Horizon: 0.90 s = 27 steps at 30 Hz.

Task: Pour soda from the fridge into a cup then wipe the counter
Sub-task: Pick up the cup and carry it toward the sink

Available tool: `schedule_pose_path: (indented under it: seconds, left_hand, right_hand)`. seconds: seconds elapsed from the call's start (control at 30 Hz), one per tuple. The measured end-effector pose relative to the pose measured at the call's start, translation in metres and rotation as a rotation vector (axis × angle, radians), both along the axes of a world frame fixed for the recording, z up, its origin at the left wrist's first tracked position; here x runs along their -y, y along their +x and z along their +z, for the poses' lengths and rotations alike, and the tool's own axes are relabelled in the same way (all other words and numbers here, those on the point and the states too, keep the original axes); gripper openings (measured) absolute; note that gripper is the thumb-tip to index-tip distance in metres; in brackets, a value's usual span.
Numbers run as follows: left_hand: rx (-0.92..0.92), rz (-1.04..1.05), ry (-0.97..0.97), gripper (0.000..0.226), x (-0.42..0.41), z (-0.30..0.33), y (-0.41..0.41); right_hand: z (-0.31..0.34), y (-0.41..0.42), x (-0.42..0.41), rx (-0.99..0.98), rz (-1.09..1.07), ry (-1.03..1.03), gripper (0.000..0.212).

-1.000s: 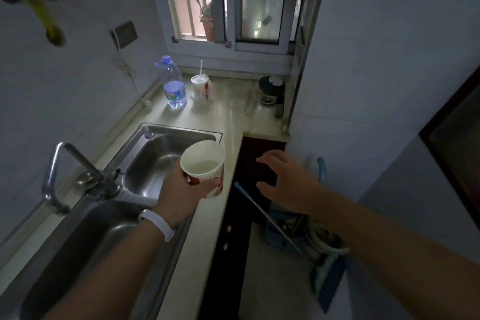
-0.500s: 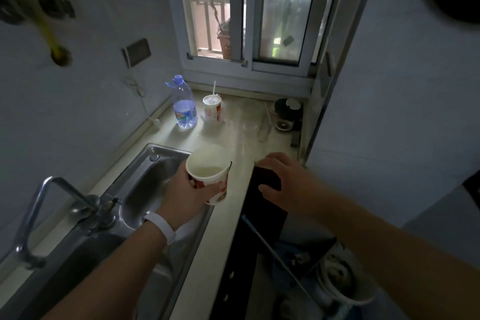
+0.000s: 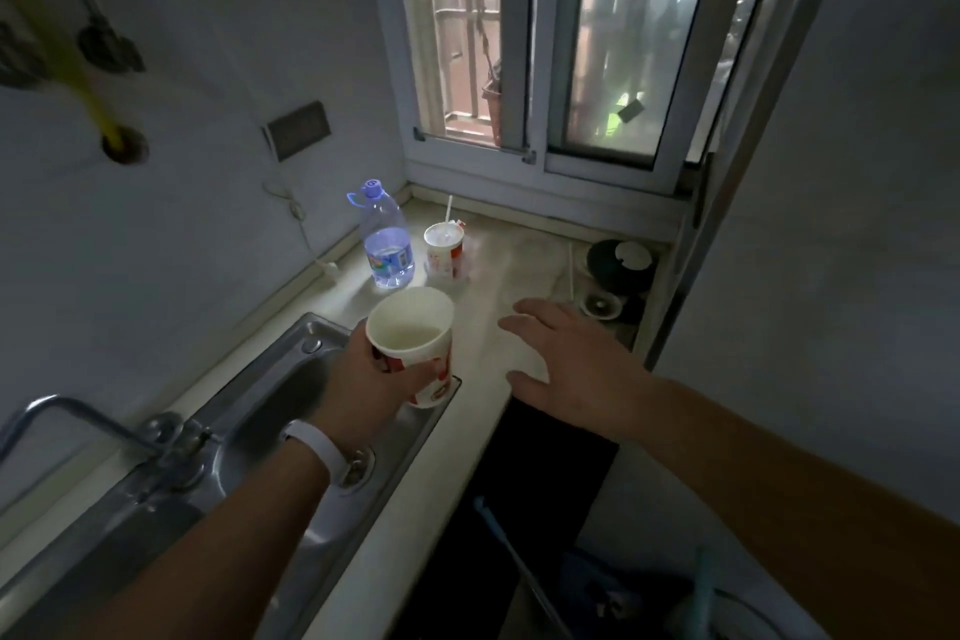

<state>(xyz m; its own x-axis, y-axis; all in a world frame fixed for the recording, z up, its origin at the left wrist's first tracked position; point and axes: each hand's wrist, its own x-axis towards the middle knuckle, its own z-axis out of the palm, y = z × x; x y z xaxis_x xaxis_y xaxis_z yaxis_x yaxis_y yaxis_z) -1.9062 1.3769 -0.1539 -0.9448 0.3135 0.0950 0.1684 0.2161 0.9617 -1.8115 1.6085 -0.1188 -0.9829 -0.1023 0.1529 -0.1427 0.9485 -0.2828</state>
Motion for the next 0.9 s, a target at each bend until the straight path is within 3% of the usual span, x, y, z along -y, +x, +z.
schedule_pose_path:
  seconds: [0.2, 0.63, 0.9]
  left_hand:
    - [0.041, 0.070, -0.033, 0.084, -0.014, -0.006, -0.027]
    - [0.116, 0.158, -0.067, 0.088, -0.032, -0.061, -0.134]
    - [0.144, 0.211, -0.115, 0.070, -0.051, -0.105, -0.221]
  right_hand:
    - [-0.006, -0.037, -0.021, 0.022, 0.065, 0.077, 0.065]
    - [-0.044, -0.143, -0.035, 0.154, 0.051, 0.115, 0.063]
    - [-0.061, -0.226, -0.029, 0.205, 0.059, 0.089, 0.062]
